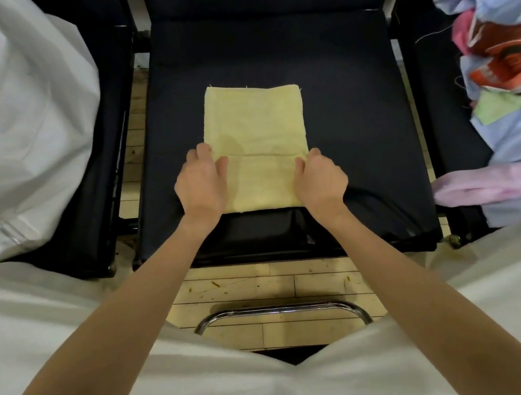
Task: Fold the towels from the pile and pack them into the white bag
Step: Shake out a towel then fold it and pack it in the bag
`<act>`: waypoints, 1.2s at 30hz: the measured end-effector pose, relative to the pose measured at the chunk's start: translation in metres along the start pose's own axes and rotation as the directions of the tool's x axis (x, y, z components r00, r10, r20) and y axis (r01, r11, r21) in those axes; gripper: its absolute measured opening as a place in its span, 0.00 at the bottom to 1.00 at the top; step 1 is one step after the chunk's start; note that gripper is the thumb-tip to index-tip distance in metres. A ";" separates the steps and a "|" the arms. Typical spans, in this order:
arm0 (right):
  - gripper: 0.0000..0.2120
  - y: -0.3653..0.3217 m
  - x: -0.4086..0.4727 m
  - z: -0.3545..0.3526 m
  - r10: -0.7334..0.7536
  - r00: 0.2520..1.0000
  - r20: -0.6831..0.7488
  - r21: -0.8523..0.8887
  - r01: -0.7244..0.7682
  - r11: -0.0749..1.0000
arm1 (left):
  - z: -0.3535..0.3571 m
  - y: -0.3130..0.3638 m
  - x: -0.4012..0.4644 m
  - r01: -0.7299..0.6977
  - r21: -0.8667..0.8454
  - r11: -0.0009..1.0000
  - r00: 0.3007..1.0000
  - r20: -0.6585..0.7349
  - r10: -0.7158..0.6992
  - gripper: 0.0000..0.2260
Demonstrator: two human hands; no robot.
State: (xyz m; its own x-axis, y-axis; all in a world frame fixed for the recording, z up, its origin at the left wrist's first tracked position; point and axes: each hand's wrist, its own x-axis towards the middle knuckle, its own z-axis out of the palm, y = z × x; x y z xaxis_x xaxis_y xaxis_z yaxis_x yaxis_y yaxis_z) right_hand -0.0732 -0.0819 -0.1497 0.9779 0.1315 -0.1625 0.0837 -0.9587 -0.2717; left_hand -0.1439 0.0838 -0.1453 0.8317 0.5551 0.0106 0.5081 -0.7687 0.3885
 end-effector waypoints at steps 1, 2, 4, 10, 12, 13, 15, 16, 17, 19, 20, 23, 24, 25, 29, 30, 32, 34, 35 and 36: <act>0.10 0.000 0.000 0.000 0.002 1.000 -0.017 0.018 -0.002 1.000 | -0.001 -0.001 -0.001 -0.008 -0.004 1.000 1.000 -0.015 0.008 0.16; 0.08 0.002 0.000 0.000 -0.011 0.999 -0.043 0.043 0.013 0.999 | -0.002 -0.003 -0.002 -0.031 0.003 1.000 0.999 -0.033 0.031 0.16; 0.09 0.008 -0.003 -0.003 -0.103 0.990 -0.098 0.080 0.111 0.991 | -0.009 -0.009 -0.005 -0.141 0.032 0.990 0.988 -0.057 0.143 0.17; 0.20 0.020 -0.022 -0.038 -0.538 0.833 0.128 0.210 0.507 0.836 | -0.041 -0.028 -0.021 -0.465 -0.098 0.880 0.854 0.212 0.475 0.09; 0.22 0.019 -0.026 -0.045 -0.538 0.787 0.303 0.137 0.522 0.842 | -0.048 -0.031 -0.022 -0.416 -0.116 0.902 0.826 0.366 0.428 0.16; 0.24 0.019 -0.027 -0.046 -0.507 0.780 0.366 0.099 0.509 0.855 | -0.050 -0.032 -0.022 -0.386 -0.108 0.916 0.816 0.422 0.394 0.19; 0.25 0.017 -0.026 -0.047 -0.462 0.779 0.425 0.053 0.487 0.872 | -0.052 -0.033 -0.020 -0.353 -0.075 0.933 0.811 0.473 0.345 0.22; 0.24 0.015 -0.025 -0.047 -0.451 0.783 0.428 0.041 0.481 0.876 | -0.052 -0.031 -0.019 -0.354 -0.050 0.934 0.815 0.473 0.334 0.22; 0.23 0.014 -0.024 -0.047 -0.442 0.792 0.421 0.032 0.474 0.880 | -0.052 -0.030 -0.017 -0.358 -0.021 0.933 0.820 0.470 0.326 0.22; 0.20 0.010 -0.021 -0.046 -0.438 0.814 0.382 0.020 0.466 0.884 | -0.052 -0.024 -0.015 -0.375 0.036 0.926 0.831 0.457 0.318 0.20; 0.16 0.009 -0.019 -0.045 -0.448 0.822 0.351 0.014 0.474 0.880 | -0.052 -0.022 -0.014 -0.383 0.061 0.922 0.839 0.440 0.320 0.18; 0.08 0.009 -0.019 -0.044 -0.481 0.835 0.266 0.022 0.494 0.869 | -0.060 -0.013 -0.012 -0.388 0.062 0.919 0.855 0.395 0.335 0.10; 0.09 0.011 -0.019 -0.047 -0.482 0.839 0.253 0.044 0.488 0.872 | -0.064 -0.011 -0.012 -0.381 0.037 0.924 0.853 0.400 0.336 0.08; 0.09 0.013 -0.020 -0.050 -0.477 0.844 0.244 0.076 0.474 0.877 | -0.069 -0.008 -0.013 -0.366 0.006 0.930 0.850 0.409 0.332 0.06; 0.13 0.024 -0.018 -0.064 -0.406 0.881 0.241 0.315 0.325 0.892 | -0.086 -0.003 -0.013 -0.267 -0.152 0.952 0.846 0.436 0.307 0.03; 0.14 0.025 -0.016 -0.067 -0.389 0.886 0.252 0.403 0.270 0.875 | -0.088 -0.003 -0.011 -0.241 -0.190 0.952 0.851 0.429 0.302 0.02; 0.13 0.025 -0.011 -0.072 -0.348 0.892 0.289 0.558 0.138 0.818 | -0.089 -0.004 -0.005 -0.173 -0.280 0.944 0.872 0.401 0.279 0.02; 0.10 0.023 -0.003 -0.073 -0.278 0.903 0.327 0.688 -0.026 0.725 | -0.086 -0.006 0.005 -0.062 -0.396 0.916 0.904 0.368 0.220 0.04; 0.09 0.021 0.001 -0.072 -0.228 0.909 0.348 0.736 -0.115 0.667 | -0.083 -0.005 0.009 0.008 -0.454 0.891 0.920 0.354 0.172 0.05; 0.10 0.020 0.007 -0.068 -0.169 0.913 0.370 0.768 -0.199 0.608 | -0.078 -0.005 0.014 0.084 -0.503 0.860 0.932 0.344 0.110 0.05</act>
State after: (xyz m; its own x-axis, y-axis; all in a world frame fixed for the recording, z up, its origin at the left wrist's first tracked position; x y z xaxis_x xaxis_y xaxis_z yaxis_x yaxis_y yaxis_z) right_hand -0.0521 -0.1172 -0.0913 0.8081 0.3754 -0.4539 -0.2910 -0.4155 -0.8618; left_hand -0.1523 0.1200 -0.0748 0.9086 0.3235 -0.2643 0.3941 -0.4545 0.7988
